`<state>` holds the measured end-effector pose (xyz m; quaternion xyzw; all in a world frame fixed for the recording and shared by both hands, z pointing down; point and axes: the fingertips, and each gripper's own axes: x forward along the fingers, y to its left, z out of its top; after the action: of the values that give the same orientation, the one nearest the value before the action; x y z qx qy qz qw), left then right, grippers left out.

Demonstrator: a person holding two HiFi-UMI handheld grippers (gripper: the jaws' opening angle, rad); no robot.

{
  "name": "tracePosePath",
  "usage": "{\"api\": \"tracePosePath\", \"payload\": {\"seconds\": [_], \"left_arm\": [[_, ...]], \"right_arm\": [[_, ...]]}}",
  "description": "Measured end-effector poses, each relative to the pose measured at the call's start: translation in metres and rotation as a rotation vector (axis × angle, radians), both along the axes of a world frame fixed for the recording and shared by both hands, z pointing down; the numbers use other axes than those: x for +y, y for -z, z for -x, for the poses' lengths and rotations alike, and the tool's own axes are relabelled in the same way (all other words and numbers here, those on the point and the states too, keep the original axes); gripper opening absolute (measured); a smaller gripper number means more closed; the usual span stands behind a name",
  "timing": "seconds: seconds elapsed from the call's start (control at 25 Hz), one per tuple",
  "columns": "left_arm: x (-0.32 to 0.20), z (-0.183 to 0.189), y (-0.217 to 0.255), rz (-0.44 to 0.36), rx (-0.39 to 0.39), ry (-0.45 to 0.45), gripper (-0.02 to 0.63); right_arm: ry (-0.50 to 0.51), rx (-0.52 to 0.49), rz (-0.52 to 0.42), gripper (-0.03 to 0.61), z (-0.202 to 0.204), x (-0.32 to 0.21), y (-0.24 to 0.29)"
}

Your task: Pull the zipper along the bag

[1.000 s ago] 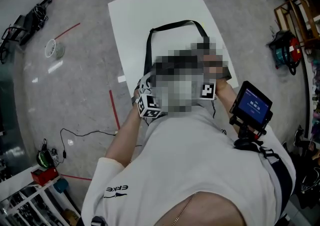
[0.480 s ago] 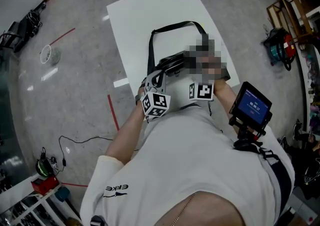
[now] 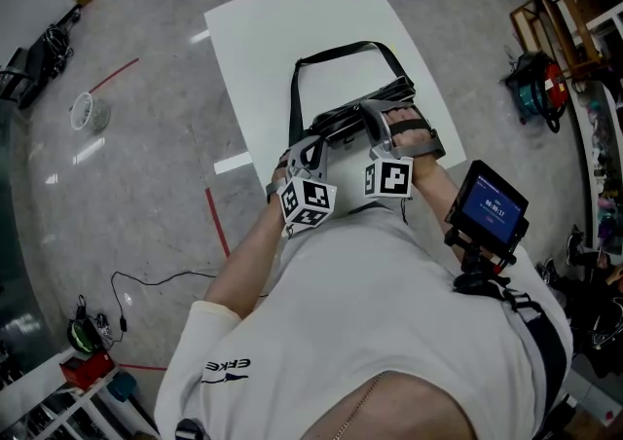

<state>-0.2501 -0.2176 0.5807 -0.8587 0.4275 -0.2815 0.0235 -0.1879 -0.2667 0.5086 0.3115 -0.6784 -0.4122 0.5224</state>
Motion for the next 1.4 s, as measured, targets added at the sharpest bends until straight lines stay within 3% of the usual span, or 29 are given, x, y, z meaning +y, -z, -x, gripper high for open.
{"api": "tracePosePath", "payload": {"seconds": [1.4], "left_arm": [[-0.024,-0.067,0.005,-0.016,-0.034,-0.145,0.003]], "right_arm": [[-0.033,0.163,-0.006,0.017,-0.01,-0.003,-0.014]]}}
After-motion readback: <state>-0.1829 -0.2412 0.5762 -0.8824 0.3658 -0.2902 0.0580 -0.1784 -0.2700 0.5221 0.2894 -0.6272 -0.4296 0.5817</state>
